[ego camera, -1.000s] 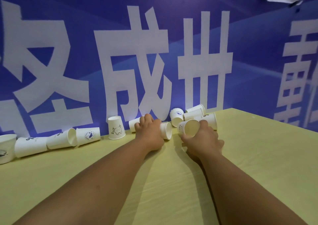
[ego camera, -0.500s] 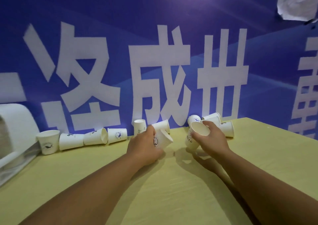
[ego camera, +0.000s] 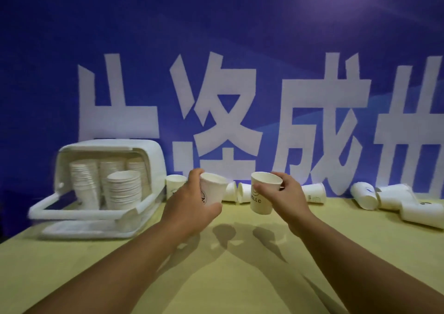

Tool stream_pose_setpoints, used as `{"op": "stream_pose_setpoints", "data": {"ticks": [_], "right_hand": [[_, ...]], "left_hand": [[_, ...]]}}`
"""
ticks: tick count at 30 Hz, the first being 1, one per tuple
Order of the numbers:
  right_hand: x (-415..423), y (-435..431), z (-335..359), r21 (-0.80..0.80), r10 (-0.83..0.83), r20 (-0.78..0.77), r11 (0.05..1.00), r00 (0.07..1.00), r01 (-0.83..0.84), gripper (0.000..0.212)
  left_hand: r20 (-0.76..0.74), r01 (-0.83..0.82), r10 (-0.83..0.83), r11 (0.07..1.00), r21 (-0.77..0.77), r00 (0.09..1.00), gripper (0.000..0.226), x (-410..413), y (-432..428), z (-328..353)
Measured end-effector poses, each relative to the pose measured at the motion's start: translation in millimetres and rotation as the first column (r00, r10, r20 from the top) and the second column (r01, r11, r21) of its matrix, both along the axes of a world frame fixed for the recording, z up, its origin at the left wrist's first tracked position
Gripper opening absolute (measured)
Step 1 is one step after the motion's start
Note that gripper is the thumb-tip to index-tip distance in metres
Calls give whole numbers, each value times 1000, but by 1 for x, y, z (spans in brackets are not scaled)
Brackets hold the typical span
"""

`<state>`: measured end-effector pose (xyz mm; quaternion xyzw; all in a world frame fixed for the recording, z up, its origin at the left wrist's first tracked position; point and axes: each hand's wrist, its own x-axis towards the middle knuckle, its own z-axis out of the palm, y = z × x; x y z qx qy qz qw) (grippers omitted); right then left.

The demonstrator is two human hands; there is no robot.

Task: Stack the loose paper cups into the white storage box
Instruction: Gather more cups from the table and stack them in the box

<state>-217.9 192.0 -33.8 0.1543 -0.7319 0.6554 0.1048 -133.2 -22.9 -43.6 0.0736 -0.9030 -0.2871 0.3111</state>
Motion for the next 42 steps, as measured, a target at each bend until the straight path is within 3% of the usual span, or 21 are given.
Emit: {"op": "stream_pose_setpoints", "data": {"ticks": [5,8,12,23,28,31,35,42], "right_hand": [[9,-76,15,-58,108,-13,992,994,-109,59],[16,-122,27,-98,167,-42,980,985,-171,59],[24,-177,37,-150,253,-79,953,964,-263,56],[26,-265,50,-439,249,-90,859,964,-263,62],[26,-272,42,-471,201,-110,852,973,-229,61],[26,-272,43,-439,201,-143,865,969,-244,65],[30,-280,42,-306,265,-209,896,941,-320,68],[33,-284,43,-152,340,-286,907,896,-393,65]], "left_hand": [[-210,10,12,995,103,978,88,30,-55,15],[-391,3,61,987,163,918,88,42,-90,29],[-514,-3,151,961,277,845,83,47,-134,40],[-410,-31,230,898,438,883,78,33,-173,23],[-293,-44,179,909,415,939,69,34,-174,9],[-251,-42,142,930,365,958,69,38,-175,6],[-272,11,107,917,398,956,35,42,-182,2],[-348,40,125,902,431,929,40,45,-184,5]]}}
